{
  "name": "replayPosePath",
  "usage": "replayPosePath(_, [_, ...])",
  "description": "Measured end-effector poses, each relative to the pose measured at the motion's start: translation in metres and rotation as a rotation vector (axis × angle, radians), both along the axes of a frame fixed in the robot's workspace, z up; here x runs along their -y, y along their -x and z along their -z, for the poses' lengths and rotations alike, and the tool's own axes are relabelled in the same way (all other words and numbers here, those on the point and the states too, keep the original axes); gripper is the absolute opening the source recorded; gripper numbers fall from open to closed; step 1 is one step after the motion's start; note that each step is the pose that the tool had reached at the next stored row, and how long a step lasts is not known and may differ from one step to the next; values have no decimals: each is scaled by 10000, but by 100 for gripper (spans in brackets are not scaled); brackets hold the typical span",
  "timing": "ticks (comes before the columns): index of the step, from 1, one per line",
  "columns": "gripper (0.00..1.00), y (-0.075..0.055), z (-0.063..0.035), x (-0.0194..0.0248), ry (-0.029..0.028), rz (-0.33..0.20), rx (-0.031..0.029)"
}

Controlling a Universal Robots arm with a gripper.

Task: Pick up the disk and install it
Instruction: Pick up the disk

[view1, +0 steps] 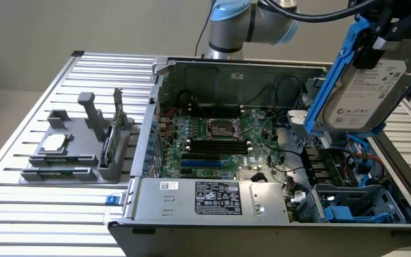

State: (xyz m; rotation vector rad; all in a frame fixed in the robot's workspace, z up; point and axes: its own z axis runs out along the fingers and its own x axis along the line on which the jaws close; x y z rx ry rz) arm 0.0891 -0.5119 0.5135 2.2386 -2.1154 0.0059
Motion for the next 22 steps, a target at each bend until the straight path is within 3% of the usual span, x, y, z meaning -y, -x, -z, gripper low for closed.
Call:
replayPosePath(10, [33, -162, 0, 240, -1, 0, -7])
replayPosePath(22, [33, -204, 9, 433, -54, 114, -7])
